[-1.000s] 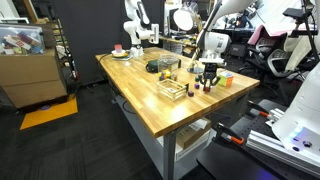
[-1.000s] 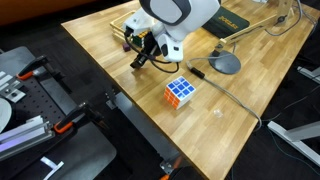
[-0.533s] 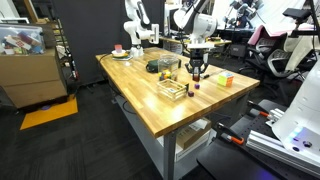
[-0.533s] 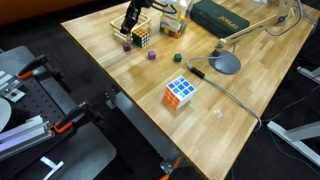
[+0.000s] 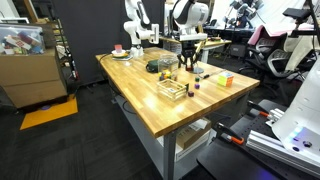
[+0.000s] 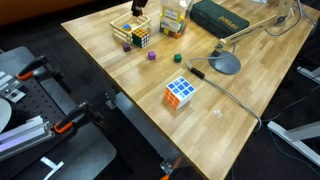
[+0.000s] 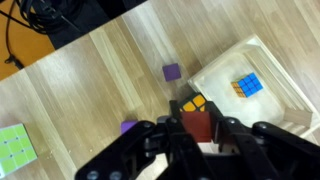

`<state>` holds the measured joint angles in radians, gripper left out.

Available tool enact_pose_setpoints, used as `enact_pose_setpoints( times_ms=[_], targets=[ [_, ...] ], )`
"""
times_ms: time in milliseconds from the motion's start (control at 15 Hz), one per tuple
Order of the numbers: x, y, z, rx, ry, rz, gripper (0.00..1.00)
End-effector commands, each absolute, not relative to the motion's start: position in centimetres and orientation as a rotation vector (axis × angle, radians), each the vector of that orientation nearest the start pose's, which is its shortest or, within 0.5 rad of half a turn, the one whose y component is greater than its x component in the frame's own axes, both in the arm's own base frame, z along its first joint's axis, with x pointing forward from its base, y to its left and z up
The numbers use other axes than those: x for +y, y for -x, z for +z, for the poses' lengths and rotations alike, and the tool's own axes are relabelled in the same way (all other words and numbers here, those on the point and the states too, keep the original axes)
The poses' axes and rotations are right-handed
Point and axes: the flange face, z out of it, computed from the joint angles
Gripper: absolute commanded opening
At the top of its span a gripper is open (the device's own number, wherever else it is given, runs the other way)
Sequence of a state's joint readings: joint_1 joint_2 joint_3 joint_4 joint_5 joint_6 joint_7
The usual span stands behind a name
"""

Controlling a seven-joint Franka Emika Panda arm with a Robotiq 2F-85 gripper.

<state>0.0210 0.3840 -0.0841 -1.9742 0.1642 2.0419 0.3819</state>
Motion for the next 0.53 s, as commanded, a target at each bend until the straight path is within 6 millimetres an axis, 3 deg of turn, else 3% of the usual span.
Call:
enact_pose_setpoints(
  times_ms=[0,200,467],
  targets=[
    [-1.7,-59.6,27.6,0.645,2.977,0.323,0.07],
    [0.0,-60.6,29.1,0.465,3.020,0.243,0.07],
    [0.4,-62.8,30.1,0.448,3.088,0.090,0.07]
  ],
)
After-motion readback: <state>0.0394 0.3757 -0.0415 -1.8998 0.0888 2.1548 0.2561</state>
